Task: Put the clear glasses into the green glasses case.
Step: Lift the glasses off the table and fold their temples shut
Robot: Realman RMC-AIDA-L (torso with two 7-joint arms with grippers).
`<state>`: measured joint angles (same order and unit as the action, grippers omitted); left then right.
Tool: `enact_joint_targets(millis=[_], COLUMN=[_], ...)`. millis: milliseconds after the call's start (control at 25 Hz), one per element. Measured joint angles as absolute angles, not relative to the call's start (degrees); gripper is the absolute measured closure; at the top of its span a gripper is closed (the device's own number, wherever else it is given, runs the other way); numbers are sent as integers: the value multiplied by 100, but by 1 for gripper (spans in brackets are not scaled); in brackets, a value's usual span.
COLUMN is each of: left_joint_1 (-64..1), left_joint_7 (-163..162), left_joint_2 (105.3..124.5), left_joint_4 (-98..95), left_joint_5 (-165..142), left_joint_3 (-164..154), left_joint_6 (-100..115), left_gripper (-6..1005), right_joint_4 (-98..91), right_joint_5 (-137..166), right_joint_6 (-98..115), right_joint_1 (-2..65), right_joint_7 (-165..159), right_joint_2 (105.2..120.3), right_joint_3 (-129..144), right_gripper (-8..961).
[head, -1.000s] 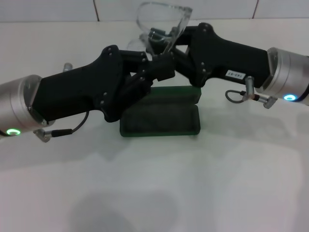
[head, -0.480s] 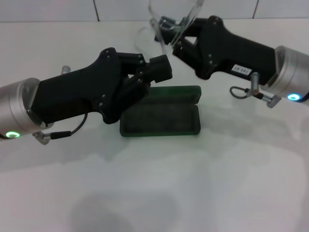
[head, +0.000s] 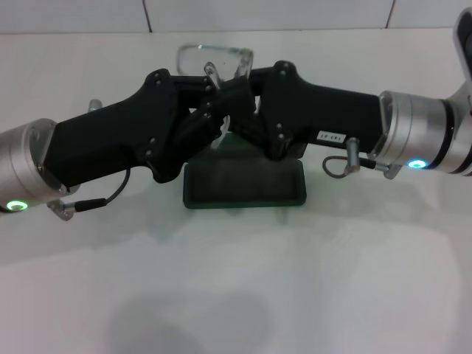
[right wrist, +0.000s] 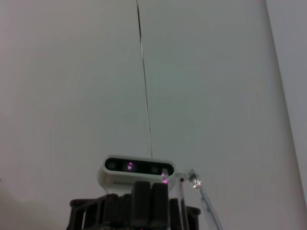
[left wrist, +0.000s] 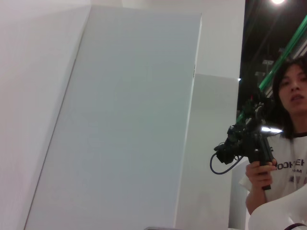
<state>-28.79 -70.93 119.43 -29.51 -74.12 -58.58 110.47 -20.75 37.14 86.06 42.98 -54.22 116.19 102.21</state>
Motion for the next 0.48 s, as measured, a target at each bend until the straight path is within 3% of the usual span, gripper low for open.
enact_joint_targets(millis=[480], left_joint_1=[-2871], left_joint_7=[-7084], left_joint_2=[11944], left_joint_4=[-2942], left_joint_5=[-7408], left_joint_3=[-5853], left_joint_6=[11057], left_gripper=[956], right_joint_4=[-2133], right_joint_5=[3532], right_joint_6=[8595], right_joint_1=[4175], right_joint_7=[-5393], right_joint_2=[11619], right_joint_3=[10283], right_gripper=[840])
